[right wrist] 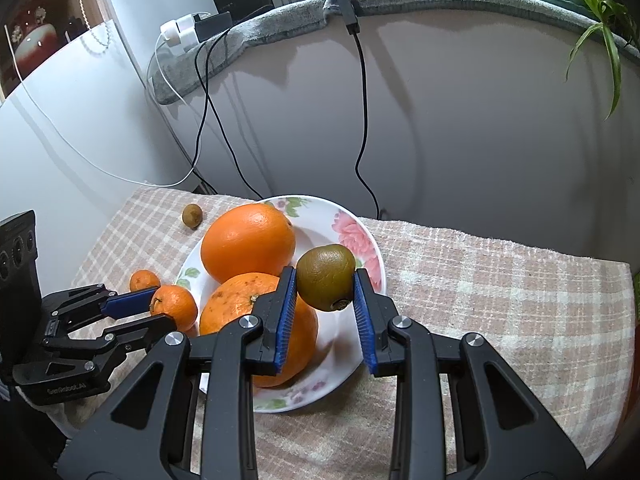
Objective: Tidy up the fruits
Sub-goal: 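Open the right gripper to drop the kiwi while the left gripper releases the mandarin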
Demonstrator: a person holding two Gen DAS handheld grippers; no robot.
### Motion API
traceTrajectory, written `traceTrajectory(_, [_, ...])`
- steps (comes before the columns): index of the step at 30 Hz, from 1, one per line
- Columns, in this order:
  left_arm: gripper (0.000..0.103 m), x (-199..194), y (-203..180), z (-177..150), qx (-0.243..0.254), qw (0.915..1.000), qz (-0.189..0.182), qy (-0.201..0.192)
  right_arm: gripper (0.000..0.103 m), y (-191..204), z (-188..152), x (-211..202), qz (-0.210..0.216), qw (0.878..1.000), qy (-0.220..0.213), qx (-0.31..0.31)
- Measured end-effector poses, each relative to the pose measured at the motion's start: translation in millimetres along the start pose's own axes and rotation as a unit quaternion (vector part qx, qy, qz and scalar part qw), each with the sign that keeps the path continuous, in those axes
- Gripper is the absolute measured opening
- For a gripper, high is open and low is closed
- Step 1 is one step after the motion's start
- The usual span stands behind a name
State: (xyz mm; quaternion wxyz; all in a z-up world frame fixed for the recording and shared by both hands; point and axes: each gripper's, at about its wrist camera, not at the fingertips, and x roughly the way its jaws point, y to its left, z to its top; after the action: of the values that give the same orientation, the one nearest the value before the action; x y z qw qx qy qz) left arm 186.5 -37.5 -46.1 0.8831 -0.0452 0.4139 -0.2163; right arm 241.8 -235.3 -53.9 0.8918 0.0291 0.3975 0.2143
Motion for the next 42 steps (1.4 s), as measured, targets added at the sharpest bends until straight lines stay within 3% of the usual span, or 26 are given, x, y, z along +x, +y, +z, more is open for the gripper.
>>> traceTrajectory(11, [0.035,-5,-1,0,0.0,1.0,0.002,-0.006,0.033,2,2,2,-0.005,1.0,0.003,-0.004])
traceTrajectory(12, [0.036,-5,-2,1,0.001,1.0,0.002,-0.007,0.035,3,3,2,-0.007,1.0,0.003,-0.005])
traceTrajectory(14, [0.043,-7,-3,1,0.004,1.0,0.003,-0.008,0.055,4,3,0,-0.008,1.0,0.0,-0.004])
traceTrajectory(15, [0.047,-8,-3,1,0.005,0.9999,0.004,-0.009,0.058,4,3,-2,-0.009,1.0,-0.004,-0.004])
traceTrajectory(18, [0.047,-10,-4,1,0.006,0.9999,0.005,-0.014,0.061,5,5,-7,-0.008,1.0,-0.01,-0.005])
traceTrajectory(20, [0.048,-11,-5,1,0.008,0.9998,0.006,-0.015,0.071,7,6,-10,-0.011,1.0,-0.014,-0.007])
traceTrajectory(22, [0.051,-12,-5,0,0.006,0.9998,0.007,-0.017,0.074,9,5,-14,-0.011,1.0,-0.019,-0.008])
traceTrajectory(36, [0.051,-47,6,-12,0.003,0.9986,0.026,-0.045,0.075,39,-3,-39,0.001,0.999,-0.037,-0.022])
traceTrajectory(42, [0.051,-72,32,-29,-0.008,0.9961,0.059,-0.066,0.075,67,-15,-52,0.011,0.998,-0.044,-0.044])
